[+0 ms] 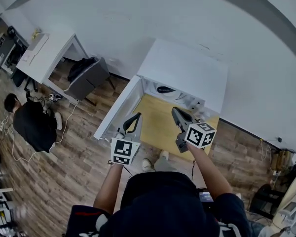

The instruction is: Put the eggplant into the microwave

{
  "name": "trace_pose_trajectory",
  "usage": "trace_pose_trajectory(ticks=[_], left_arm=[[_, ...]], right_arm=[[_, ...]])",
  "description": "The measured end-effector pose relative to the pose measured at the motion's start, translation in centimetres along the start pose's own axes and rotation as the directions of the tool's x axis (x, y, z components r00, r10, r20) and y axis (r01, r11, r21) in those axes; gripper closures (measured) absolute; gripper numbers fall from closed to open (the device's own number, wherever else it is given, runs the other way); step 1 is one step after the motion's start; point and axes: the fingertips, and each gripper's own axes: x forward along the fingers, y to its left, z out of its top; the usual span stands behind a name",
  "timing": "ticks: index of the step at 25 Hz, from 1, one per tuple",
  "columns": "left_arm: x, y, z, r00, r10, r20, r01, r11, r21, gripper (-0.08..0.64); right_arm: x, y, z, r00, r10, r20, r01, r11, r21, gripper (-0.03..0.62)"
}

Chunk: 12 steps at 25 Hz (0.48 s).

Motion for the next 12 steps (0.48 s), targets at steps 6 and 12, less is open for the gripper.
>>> trace_pose_trajectory(ticks=[6, 12], left_arm=[[-0.6, -0.3, 2.6, 0.999, 0.009, 0.043, -0.01, 1.0, 0.019, 0.543], [-0.8, -1.0, 5.1, 0.996, 0.009, 0.086, -0.012, 1.0, 0.026, 0.543]], right_arm=[[-2.2, 4.6, 3.3, 0.999, 0.018, 0.036, -0.009, 0.971, -0.238, 0.58], [-4.6, 6.8, 5.7, 0.994, 0.006, 0.109, 0.032, 0.941, -0.338, 0.58]])
